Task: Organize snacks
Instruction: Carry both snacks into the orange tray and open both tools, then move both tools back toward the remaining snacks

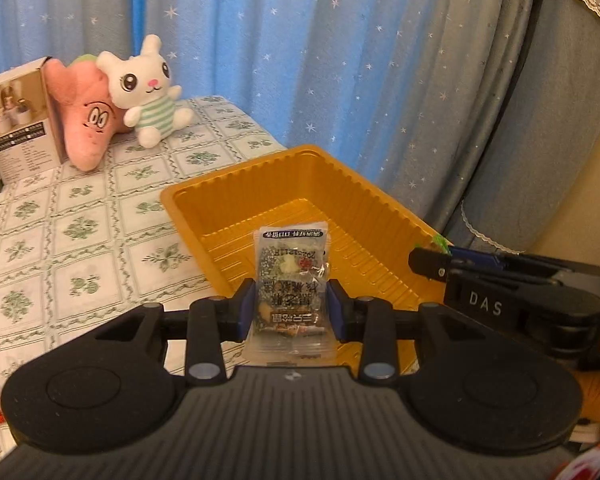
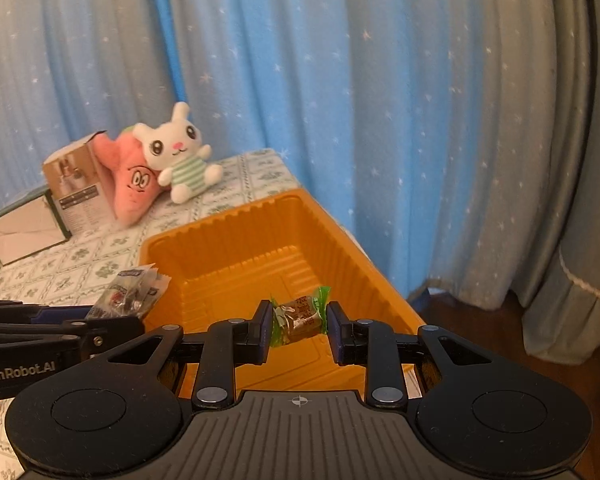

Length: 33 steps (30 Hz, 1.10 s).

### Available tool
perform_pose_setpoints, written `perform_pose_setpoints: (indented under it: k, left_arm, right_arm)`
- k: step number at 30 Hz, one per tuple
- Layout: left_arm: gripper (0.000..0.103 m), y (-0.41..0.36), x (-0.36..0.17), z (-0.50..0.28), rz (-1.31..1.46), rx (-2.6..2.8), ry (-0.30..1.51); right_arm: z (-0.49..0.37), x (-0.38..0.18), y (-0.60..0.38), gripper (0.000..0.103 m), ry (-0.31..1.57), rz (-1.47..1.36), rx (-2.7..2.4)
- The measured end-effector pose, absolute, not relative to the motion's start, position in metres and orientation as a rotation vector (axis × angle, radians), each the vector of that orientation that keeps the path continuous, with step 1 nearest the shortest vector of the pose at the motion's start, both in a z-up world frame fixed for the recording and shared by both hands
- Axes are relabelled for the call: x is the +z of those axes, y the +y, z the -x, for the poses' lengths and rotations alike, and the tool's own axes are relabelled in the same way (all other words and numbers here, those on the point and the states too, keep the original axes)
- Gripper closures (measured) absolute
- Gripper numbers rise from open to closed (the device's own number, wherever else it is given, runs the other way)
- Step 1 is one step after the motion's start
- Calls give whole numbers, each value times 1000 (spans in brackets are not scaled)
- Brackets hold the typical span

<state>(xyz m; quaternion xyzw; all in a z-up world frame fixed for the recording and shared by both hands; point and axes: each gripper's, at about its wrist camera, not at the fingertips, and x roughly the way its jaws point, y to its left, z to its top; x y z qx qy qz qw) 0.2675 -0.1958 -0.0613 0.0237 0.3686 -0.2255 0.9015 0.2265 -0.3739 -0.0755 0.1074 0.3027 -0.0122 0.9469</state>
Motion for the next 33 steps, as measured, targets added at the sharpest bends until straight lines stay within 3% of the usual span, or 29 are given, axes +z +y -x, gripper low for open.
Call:
perform_pose_setpoints:
  k: [23,25,27,29,33]
  left_arm:
    - [69,-157,-67,-253,-4,-392,745]
    - [69,-154,-69,-251,-2,-383,749]
    - [67,-150,-70,-248,2,-373,750]
    - [62,-147,-71,-245,3,-366,753]
    - [62,-139,-72,-238,12,-353,758]
  right_arm:
    - [-235,-79,-364,73,634,-253,9]
    - [-237,-81,-364,69,644,-261,19]
    - [-237,-81,-365,50,639,-275,7]
    - [-235,-80,-367,47,623,-294,-7]
    - [-230,-77,-372,47,601,-319,-31]
